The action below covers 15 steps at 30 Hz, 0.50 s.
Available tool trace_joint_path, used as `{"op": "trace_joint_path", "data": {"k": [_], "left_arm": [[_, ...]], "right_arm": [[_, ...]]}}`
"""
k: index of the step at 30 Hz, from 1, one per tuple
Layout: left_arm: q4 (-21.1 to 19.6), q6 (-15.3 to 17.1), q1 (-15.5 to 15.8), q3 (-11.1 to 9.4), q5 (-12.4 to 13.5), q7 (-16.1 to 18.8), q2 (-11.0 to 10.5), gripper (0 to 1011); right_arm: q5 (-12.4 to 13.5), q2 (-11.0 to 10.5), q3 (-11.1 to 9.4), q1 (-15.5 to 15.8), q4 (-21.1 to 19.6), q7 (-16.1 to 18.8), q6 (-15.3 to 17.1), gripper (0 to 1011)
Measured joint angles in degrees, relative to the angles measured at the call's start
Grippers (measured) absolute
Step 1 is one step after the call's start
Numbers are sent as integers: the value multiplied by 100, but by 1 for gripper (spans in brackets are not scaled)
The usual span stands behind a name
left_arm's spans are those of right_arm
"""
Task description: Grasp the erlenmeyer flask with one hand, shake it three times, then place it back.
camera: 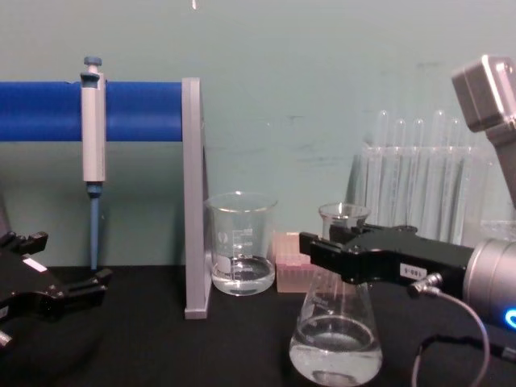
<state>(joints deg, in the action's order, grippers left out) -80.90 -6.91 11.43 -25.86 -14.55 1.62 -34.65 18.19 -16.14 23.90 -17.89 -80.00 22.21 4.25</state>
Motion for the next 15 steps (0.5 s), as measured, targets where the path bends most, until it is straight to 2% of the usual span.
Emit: {"op": "trace_joint_path", "data": {"k": [15], "left_arm": [[0, 0, 0, 0, 0, 0, 0, 1001]], "right_arm": [[10, -20, 28, 37, 127, 104, -176, 453]]}}
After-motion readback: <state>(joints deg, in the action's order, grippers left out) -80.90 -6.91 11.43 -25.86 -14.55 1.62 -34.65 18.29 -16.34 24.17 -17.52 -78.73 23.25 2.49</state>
